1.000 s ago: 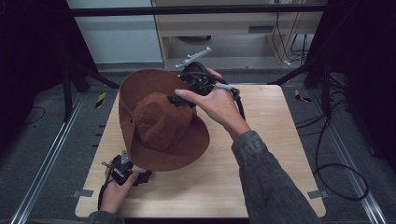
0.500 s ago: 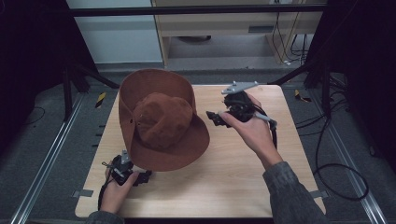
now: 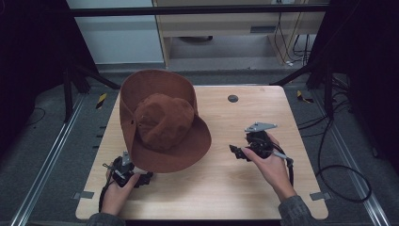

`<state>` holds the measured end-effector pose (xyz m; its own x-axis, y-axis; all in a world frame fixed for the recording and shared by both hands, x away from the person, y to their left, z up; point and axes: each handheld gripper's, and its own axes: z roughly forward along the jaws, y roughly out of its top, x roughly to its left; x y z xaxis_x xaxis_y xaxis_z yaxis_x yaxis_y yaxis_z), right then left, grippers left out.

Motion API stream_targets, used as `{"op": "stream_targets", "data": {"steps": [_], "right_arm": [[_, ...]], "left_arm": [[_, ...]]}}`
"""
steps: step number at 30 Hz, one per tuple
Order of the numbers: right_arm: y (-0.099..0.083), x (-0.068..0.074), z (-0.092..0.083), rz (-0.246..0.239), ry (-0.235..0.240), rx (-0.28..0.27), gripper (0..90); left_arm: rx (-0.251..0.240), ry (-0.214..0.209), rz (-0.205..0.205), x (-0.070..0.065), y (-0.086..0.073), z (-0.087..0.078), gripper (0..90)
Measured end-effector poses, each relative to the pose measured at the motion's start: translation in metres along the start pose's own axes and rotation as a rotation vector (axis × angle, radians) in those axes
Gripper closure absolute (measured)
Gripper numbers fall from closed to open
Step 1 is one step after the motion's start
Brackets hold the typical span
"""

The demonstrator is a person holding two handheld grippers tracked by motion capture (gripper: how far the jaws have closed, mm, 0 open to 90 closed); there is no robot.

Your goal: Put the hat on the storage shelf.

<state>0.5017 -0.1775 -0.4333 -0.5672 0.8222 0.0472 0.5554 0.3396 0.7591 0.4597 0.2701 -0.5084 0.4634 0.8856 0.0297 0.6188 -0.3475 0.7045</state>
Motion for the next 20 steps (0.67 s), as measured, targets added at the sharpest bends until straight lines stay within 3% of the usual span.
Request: {"op": "stream_targets", "data": {"steps": [4,14,15,20], "right_arm": [[-0.031,-0.004,0.012,0.033,-0.021,0.048,14.7],[-0.062,-0.005,0.029,0.057,-0.085,0.101,13.3],[-0.068,-0.004,0.032,0.037,-0.119,0.091,11.1],[-0.075,-0.005,0.032,0.036,-0.116,0.037,8.4]], "left_arm": [[0.000,0.000,0.000,0.000,0.000,0.000,0.0],[0.000,-0.003,-0.005,0.000,0.000,0.000,0.0],[0.000,-0.002,-0.003,0.000,0.000,0.000,0.0],[0.000,-0.003,-0.003,0.000,0.000,0.000,0.0]]}}
